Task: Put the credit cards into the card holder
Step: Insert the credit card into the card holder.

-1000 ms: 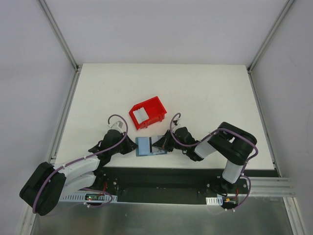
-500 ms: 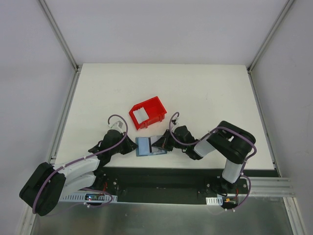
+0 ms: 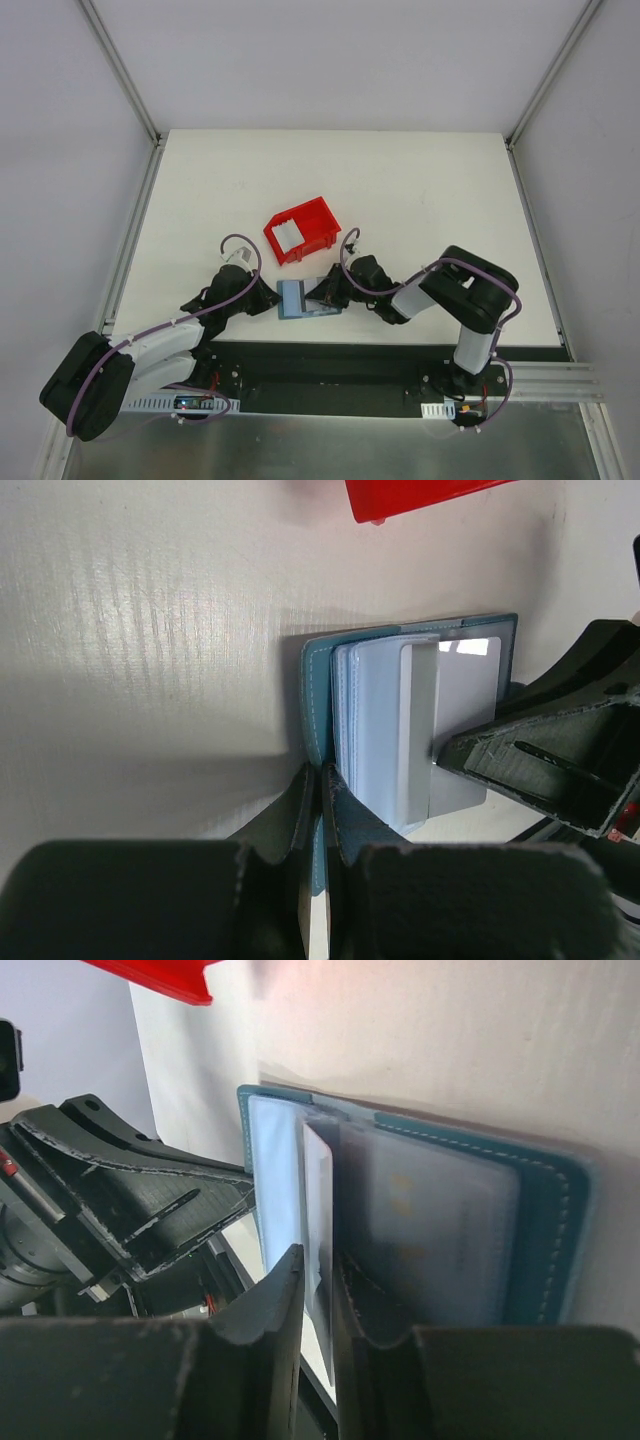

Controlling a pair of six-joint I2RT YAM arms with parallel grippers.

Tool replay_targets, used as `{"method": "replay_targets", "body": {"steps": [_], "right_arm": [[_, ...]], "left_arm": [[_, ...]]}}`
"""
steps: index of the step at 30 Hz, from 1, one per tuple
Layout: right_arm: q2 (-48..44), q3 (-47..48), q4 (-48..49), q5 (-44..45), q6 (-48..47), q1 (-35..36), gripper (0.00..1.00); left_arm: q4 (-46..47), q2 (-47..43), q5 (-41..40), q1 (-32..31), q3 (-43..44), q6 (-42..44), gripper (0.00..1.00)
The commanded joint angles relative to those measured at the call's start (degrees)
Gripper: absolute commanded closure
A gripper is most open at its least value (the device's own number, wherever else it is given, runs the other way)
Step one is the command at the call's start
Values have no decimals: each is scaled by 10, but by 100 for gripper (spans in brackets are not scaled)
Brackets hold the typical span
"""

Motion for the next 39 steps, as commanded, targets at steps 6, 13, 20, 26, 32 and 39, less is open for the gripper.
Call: {"method": "replay_targets", "body": {"steps": [6,13,20,26,32,39], "right_arm": [[-115,52,-284,80,-130,6,59],[-118,79,-335,87,-151,16,57],[-94,117,-358,71,-159,39,57],[-75,144,-359,55,-162,50,56],[-76,151,-381,68,-170,50,55],[-99,173,-477,124,-197,49,47]], "left_arm": [[-19,-4,-1,-3,-9,3,100],[-20,-2,2,-3,-9,5,100],[-19,-5,4,-3,-9,6,100],[-19,-7,6,-3,-9,5,100],[-19,-7,5,-3,-10,8,100],[-18,-7,4,-3,-9,10,100]]}}
